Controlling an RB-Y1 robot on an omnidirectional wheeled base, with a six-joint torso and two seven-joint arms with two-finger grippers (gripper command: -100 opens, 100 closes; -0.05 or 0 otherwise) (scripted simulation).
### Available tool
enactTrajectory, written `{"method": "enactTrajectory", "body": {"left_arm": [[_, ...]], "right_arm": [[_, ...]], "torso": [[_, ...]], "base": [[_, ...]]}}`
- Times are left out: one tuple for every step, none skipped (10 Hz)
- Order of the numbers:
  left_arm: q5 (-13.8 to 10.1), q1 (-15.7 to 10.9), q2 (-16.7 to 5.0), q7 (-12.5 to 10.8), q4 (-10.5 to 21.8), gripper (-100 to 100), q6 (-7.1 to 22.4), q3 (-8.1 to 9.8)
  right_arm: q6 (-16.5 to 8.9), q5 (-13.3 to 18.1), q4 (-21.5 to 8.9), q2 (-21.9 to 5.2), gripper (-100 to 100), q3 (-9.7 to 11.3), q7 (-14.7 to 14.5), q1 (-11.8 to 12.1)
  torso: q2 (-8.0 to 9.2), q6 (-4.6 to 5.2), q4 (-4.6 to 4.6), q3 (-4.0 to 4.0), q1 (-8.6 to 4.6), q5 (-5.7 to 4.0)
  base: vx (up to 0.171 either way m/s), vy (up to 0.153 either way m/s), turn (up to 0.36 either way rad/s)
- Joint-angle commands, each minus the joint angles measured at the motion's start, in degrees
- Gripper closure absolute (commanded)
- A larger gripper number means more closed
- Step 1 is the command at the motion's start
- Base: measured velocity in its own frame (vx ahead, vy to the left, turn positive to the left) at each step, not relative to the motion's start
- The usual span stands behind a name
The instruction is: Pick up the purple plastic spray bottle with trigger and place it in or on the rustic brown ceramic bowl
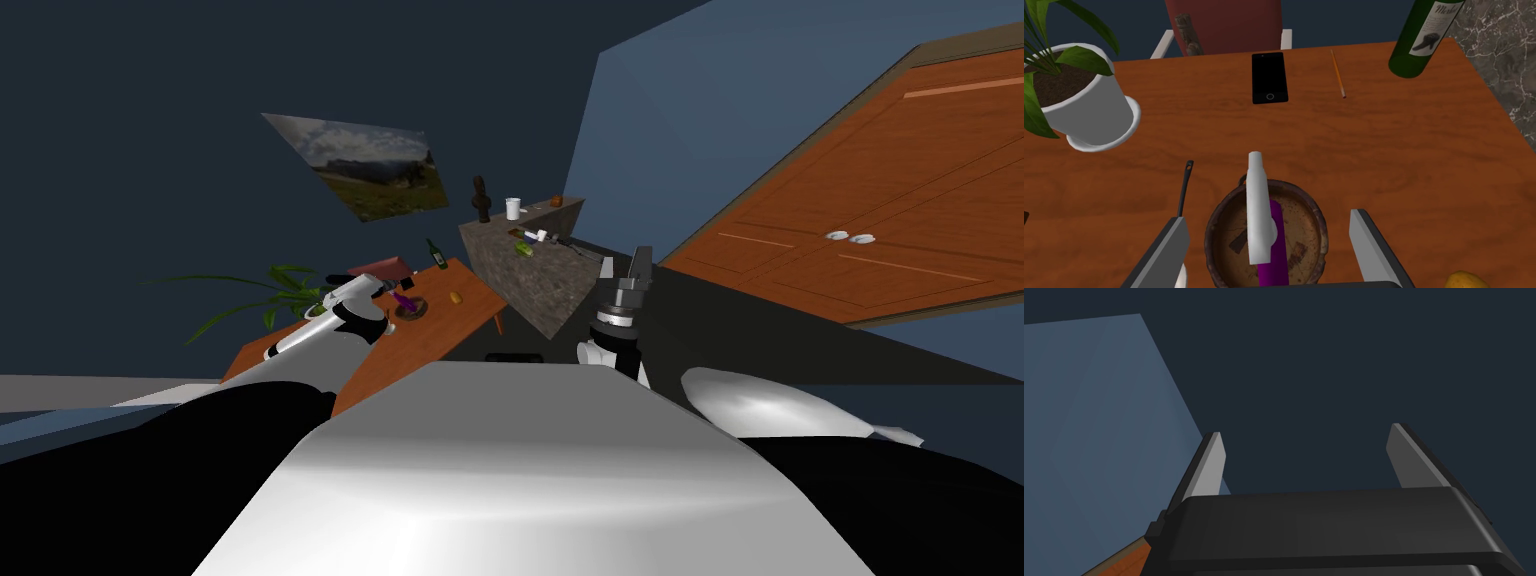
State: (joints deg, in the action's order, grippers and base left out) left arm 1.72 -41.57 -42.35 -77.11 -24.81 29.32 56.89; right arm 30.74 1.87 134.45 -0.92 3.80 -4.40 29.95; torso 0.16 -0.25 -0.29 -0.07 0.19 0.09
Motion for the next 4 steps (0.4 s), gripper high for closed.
{"method": "enactTrajectory", "body": {"left_arm": [[0.0,0.0,0.0,0.0,0.0,0,0.0,0.0],[0.0,0.0,0.0,0.0,0.0,0,0.0,0.0],[0.0,0.0,0.0,0.0,0.0,0,0.0,0.0],[0.0,0.0,0.0,0.0,0.0,0,0.0,0.0]], "right_arm": [[0.0,0.0,0.0,0.0,0,0.0,0.0,0.0],[0.0,0.0,0.0,0.0,0,0.0,0.0,0.0],[0.0,0.0,0.0,0.0,0,0.0,0.0,0.0],[0.0,0.0,0.0,0.0,0,0.0,0.0,0.0]], "torso": [[0.0,0.0,0.0,0.0,0.0,0.0],[-0.01,0.0,0.0,-0.01,0.0,0.0],[-0.01,0.0,0.0,-0.01,0.01,0.0],[-0.01,0.0,0.0,-0.01,0.01,0.0]], "base": [[0.0,0.0,0.0],[0.0,0.0,0.0],[0.0,0.0,0.0],[0.0,0.0,0.0]]}}
